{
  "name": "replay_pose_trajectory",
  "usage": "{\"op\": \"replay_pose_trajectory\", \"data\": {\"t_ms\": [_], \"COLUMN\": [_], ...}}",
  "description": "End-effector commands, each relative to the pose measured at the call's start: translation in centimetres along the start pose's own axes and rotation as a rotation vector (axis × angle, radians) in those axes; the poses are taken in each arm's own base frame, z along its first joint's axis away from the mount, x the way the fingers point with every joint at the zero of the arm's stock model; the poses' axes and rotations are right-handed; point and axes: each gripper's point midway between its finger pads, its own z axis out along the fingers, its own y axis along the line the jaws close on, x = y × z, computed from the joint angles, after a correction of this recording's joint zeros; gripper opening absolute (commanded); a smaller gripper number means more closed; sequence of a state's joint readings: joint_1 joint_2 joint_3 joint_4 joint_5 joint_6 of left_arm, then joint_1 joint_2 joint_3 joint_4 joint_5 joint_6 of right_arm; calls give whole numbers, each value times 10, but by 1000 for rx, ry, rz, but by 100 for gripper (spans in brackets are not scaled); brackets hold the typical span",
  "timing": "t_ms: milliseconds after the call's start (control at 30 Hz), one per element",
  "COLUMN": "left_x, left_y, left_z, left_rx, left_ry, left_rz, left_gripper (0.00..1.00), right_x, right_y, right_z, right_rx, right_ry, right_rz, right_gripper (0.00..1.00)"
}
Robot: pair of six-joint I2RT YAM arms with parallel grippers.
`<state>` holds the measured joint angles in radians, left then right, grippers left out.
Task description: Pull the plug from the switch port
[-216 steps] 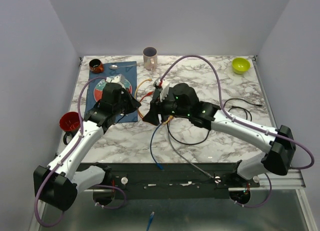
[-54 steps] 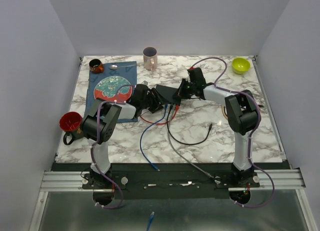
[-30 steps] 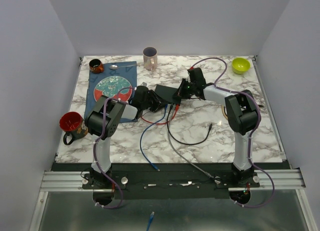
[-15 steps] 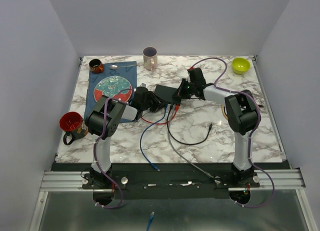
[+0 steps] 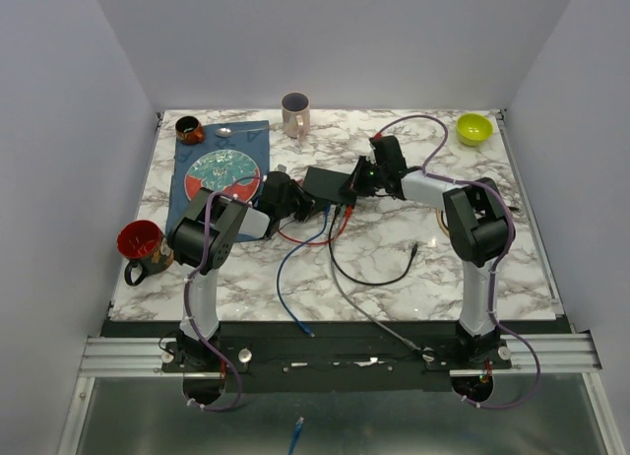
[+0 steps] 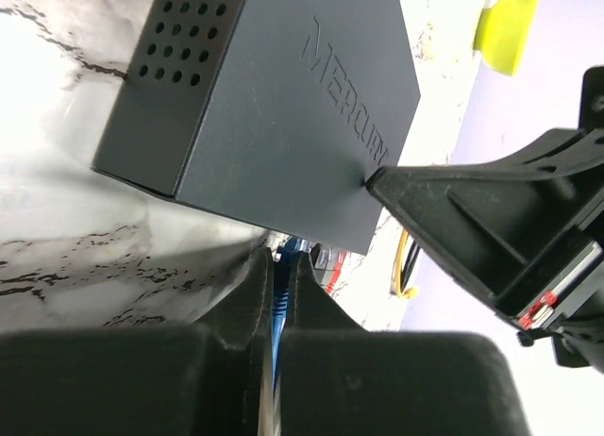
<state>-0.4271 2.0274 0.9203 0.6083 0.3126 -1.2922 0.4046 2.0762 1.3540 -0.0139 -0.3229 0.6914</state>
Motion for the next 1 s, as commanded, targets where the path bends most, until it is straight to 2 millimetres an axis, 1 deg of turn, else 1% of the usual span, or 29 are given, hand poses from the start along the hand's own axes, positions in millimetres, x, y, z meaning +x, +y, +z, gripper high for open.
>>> {"op": "replay_pose_trajectory", "data": {"t_ms": [0, 33, 67, 100, 200, 300, 400, 433, 533, 633, 667, 700, 767, 900, 967], "left_x": [-1, -1, -1, -2, -2, -2, -2, -2, -1, -1, -2, -2, 0, 1, 0], "left_y": [26, 27, 27, 30, 32, 35, 32, 33, 32, 33, 31, 31, 33, 34, 34], "left_z": [1, 1, 1, 1, 0, 0, 1, 1, 0, 0, 0, -1, -1, -1, -2], "left_rx": [-52, -52, -51, -54, -61, -65, -58, -60, -59, -62, -58, -58, -61, -61, -60], "left_ry": [-5, -3, -4, -4, -2, 2, 5, 5, 7, 8, 6, 6, 11, 14, 12], "left_rz": [-25, -32, -33, -36, -40, -46, -46, -47, -47, -46, -45, -45, -46, -47, -46], "left_gripper": [0, 0, 0, 0, 0, 0, 0, 0, 0, 0, 0, 0, 0, 0, 0], "right_x": [14, 15, 15, 20, 31, 46, 55, 59, 62, 59, 60, 56, 53, 50, 46], "right_y": [0, 6, 21, 21, 30, 25, 20, 15, 10, 10, 6, 9, 8, 5, 7], "right_z": [-19, -23, -32, -34, -39, -34, -29, -25, -19, -15, -12, -10, -7, 0, 2], "right_rx": [32, 28, 9, 15, 0, 11, 18, 26, 41, 51, 61, 59, 70, 92, 92], "right_ry": [-18, -27, -42, -41, -23, 13, 43, 57, 70, 71, 78, 71, 68, 67, 57], "right_rz": [-58, -79, -109, -130, -150, -148, -133, -129, -122, -125, -122, -127, -126, -113, -112], "right_gripper": [1, 1, 1, 1, 1, 1, 1, 1, 1, 1, 1, 1, 1, 1, 1]}}
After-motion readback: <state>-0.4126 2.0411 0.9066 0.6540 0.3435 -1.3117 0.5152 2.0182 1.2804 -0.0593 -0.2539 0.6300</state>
